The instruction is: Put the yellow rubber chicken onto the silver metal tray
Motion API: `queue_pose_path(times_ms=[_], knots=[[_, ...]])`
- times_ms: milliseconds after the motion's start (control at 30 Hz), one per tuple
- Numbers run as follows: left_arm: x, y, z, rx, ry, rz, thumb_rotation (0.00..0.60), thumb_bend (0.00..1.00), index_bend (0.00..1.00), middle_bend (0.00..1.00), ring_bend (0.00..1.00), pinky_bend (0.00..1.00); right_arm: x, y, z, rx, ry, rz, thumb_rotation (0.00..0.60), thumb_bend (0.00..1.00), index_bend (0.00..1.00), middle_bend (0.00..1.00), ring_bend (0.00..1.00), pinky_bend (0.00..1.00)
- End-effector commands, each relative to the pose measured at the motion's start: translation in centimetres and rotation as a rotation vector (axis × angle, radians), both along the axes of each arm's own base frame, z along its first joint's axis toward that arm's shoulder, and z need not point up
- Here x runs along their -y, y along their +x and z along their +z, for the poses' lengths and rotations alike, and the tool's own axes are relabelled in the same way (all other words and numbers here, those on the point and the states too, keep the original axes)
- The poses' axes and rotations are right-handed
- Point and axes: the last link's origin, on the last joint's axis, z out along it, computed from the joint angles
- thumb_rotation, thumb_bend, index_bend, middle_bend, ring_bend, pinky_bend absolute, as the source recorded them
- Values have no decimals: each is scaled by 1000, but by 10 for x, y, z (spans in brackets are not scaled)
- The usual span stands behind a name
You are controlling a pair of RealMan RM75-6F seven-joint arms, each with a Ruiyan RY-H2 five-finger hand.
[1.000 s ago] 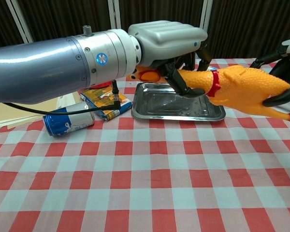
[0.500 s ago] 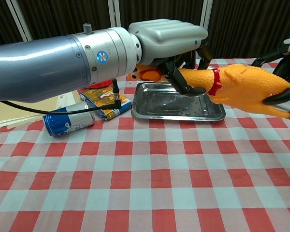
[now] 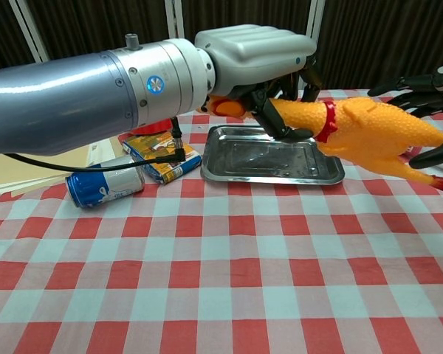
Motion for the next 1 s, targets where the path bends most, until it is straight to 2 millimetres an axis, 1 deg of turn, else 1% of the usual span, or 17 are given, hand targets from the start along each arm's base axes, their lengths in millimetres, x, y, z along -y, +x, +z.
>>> queue_pose_path(times_ms=[33,133,367,467,533,700,867,1000], knots=[[0,-1,0,4,0,3,600,703,698,772,678,743,0,-1,0,-2,-2,0,554,103,0,139,73,96],[-1,-3,1,12,2,7,600,702,697,771,678,743,0,-3,2,-6,-11,1,542,104,0,131,64,85],[-7,-15,3,62,7,47,600,689,693,767,678,743,2,-17,15,-29,-58,-20,565,103,0,121,55,79],[-12,-25,5,90,9,80,600,688,691,766,678,743,4,-26,25,-25,-88,-49,569,104,0,121,55,78],[-17,-35,7,109,10,112,600,688,691,765,678,743,5,-33,34,-24,-117,-70,575,104,0,121,55,79],[-32,-60,5,116,7,187,600,687,690,764,678,743,4,-45,47,-21,-159,-103,580,103,0,121,55,78],[-49,-79,0,165,3,273,600,686,690,763,677,743,1,-54,52,-8,-175,-131,581,104,0,121,55,79],[-64,-92,-3,176,30,303,600,683,690,763,676,742,-1,-59,53,-5,-176,-145,581,104,0,121,55,79]])
